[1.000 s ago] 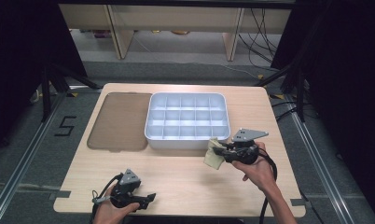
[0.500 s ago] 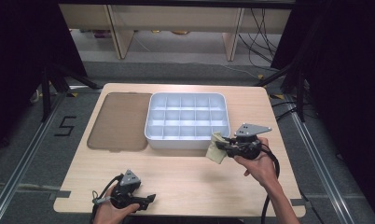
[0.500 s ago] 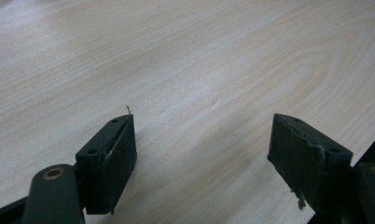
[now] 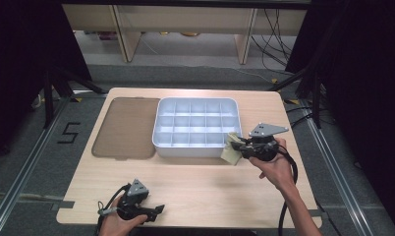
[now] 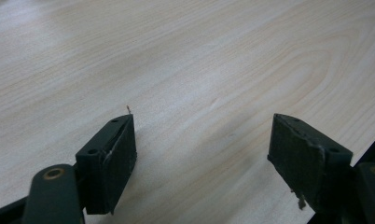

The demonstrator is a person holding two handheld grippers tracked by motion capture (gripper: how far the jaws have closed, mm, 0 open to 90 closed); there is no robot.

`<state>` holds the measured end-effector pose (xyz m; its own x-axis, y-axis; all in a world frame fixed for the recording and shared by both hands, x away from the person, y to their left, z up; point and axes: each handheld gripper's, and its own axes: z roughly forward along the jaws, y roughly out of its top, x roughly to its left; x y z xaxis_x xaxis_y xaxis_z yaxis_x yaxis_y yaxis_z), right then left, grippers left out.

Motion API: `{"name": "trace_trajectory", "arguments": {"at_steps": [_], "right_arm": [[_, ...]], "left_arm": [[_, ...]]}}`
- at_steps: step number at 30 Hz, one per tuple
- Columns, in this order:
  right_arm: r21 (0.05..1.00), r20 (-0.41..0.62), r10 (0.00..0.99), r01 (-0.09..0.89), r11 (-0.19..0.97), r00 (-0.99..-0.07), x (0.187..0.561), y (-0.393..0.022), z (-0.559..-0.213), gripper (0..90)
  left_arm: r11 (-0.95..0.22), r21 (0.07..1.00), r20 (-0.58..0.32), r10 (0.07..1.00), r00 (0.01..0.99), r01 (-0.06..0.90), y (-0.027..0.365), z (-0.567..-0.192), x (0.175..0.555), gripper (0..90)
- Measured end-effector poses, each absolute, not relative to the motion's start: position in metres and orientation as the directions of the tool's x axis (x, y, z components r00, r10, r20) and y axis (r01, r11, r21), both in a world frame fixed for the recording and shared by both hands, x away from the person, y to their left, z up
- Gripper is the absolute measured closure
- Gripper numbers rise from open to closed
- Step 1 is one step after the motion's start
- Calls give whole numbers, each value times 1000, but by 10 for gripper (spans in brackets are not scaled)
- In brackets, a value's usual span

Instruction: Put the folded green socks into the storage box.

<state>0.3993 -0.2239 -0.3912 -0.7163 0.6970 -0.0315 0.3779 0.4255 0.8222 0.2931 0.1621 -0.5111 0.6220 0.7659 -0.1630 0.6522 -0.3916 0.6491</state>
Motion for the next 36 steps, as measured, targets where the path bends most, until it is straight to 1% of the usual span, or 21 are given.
{"name": "trace_trajectory", "arguments": {"at_steps": [1, 2, 7, 9, 11, 12, 15, 16, 17, 19, 21, 24, 28, 34, 35, 36], "right_arm": [[816, -19, 708, 398, 418, -706, 399, -222, -391, 729], [817, -41, 702, 381, 433, -711, 403, -223, -390, 730], [820, -38, 717, 389, 420, -696, 411, -220, -387, 730], [815, -22, 733, 412, 407, -680, 413, -221, -385, 729], [818, -33, 730, 401, 412, -682, 415, -221, -385, 730], [817, -32, 732, 404, 411, -680, 416, -222, -384, 729], [820, -43, 729, 393, 416, -683, 420, -224, -381, 729], [825, -31, 742, 402, 397, -670, 420, -223, -381, 729], [822, -49, 732, 389, 416, -679, 423, -224, -380, 729], [826, -37, 746, 400, 397, -665, 423, -223, -380, 729], [822, -55, 739, 390, 415, -671, 427, -225, -379, 729], [824, -57, 746, 391, 411, -664, 431, -225, -379, 727], [820, -54, 751, 400, 410, -658, 434, -225, -379, 727], [824, -68, 766, 397, 404, -639, 442, -225, -380, 726], [824, -68, 766, 397, 404, -639, 442, -225, -380, 726], [820, -77, 756, 390, 419, -650, 444, -226, -380, 726]], "left_arm": [[-391, 649, -164, 766, 622, 653, 162, -511, 293, 229], [-392, 648, -164, 765, 622, 653, 162, -511, 293, 229], [-389, 649, -166, 766, 622, 653, 163, -511, 293, 229], [-392, 648, -166, 764, 624, 653, 163, -511, 293, 229], [-392, 648, -168, 763, 624, 653, 162, -511, 293, 229], [-375, 665, -175, 763, 623, 646, 161, -512, 293, 229], [-398, 654, -157, 760, 630, 644, 162, -510, 293, 229], [-389, 667, -159, 759, 631, 636, 162, -511, 293, 229], [-403, 651, -162, 754, 637, 643, 163, -509, 293, 229], [-393, 658, -166, 756, 633, 642, 163, -510, 293, 229], [-387, 661, -160, 764, 625, 643, 162, -511, 293, 229], [-396, 662, -164, 752, 638, 636, 163, -510, 293, 229], [-381, 657, -169, 767, 619, 651, 161, -511, 293, 229], [-377, 660, -174, 765, 620, 650, 161, -511, 292, 229], [-383, 662, -161, 767, 621, 645, 162, -511, 293, 229], [-386, 661, -168, 760, 628, 644, 162, -510, 292, 229]]}}
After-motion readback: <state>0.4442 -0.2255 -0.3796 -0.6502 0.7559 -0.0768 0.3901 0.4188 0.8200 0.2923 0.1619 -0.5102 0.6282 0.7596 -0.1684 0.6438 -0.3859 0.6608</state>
